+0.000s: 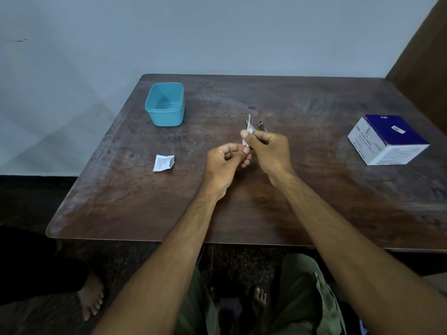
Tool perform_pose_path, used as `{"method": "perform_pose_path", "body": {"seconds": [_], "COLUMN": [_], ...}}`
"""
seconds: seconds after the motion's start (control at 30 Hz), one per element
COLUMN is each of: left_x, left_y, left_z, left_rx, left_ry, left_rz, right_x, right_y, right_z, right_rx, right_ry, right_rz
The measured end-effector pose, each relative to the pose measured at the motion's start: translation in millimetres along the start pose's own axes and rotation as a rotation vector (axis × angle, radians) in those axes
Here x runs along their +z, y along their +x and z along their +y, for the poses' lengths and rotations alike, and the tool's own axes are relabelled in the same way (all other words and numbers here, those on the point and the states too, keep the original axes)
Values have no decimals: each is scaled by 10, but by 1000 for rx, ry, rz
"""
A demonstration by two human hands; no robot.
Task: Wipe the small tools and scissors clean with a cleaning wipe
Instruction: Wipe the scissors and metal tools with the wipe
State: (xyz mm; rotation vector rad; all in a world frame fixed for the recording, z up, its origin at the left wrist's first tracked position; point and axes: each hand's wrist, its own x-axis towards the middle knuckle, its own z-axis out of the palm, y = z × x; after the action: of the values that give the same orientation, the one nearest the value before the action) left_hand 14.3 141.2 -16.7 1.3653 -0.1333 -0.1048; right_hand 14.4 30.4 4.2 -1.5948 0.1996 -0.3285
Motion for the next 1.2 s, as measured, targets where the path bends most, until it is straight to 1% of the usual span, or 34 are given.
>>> {"method": "perform_pose_path", "body": {"seconds": [0.07, 0.2, 0.3, 0.4, 0.53, 0.63, 0.7, 0.8, 0.87, 1.03, 1.2], "left_x": [15, 36, 38, 39, 47, 42, 46, 51, 57, 56, 48], "left_y": [-5, -15, -12, -4, -8, -12, -10, 1, 4, -29, -10], "left_z": [-8, -26, -38, -49, -34, -22, -30, -44, -51, -21, -34], "left_rx": [7, 25, 28, 27, 37, 36, 32, 30, 31, 38, 41], "left_ry": [32, 69, 85, 95, 127, 119, 123, 118, 119, 117, 101], "left_rz": [18, 47, 59, 53, 46, 55, 60, 61, 63, 74, 91], "right_x": [-14, 2, 18, 8, 6, 7, -4, -27, -38, -61, -53], "right_y": [57, 138, 43, -34, 115, 216, 181, 42, -5, 144, 30], "right_z": [-38, -131, -92, -44, -194, -233, -163, -7, 26, -146, -54], "right_rx": [-48, -42, 20, 86, 136, 165, 196, 250, 252, 218, 233], "right_ry": [-76, -52, -77, -11, -3, 56, 71, 104, 110, 83, 57], "right_rz": [74, 123, 90, 55, 112, 110, 81, -8, -28, 51, 13]}}
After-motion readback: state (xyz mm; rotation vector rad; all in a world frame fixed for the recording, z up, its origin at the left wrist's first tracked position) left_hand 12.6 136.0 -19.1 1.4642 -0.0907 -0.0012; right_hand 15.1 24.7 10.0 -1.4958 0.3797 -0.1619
